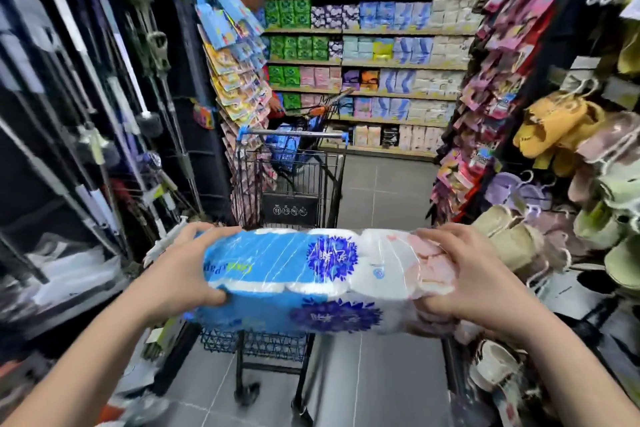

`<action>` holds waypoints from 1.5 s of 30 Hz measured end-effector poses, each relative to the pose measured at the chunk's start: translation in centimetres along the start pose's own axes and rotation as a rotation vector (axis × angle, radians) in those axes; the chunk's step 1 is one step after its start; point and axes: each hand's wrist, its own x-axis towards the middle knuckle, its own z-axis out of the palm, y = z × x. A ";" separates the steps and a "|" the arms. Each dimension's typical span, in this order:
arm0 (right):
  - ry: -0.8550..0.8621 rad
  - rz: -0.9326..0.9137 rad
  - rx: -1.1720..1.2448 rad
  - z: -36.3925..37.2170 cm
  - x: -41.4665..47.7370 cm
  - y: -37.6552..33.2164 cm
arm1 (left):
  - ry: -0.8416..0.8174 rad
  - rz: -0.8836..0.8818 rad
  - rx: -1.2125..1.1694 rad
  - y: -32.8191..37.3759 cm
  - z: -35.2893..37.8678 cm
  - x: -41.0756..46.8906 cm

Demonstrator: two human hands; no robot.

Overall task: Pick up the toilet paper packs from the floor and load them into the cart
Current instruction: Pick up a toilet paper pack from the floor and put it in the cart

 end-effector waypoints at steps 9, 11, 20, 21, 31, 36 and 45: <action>-0.077 -0.088 0.046 3.3 13.0 6.8 | 0.042 -0.117 0.025 -0.8 1.5 8.8; -0.093 -0.116 0.032 4.4 16.8 8.2 | 0.062 -0.149 0.020 -1.6 1.8 11.2; -0.174 -0.249 0.026 8.7 34.2 11.4 | 0.139 -0.332 -0.036 -5.9 2.4 20.5; -0.178 -0.264 0.031 9.3 35.8 11.6 | 0.152 -0.347 -0.042 -6.3 2.4 21.2; -0.401 -0.503 0.133 17.4 50.5 10.7 | 0.289 -0.627 -0.036 -8.6 4.4 22.6; -0.540 -0.658 0.218 23.3 57.0 9.5 | 0.364 -0.835 -0.014 -8.9 6.0 22.7; -0.695 -0.896 0.285 32.0 66.8 7.7 | 0.480 -1.131 -0.001 -6.4 10.2 25.3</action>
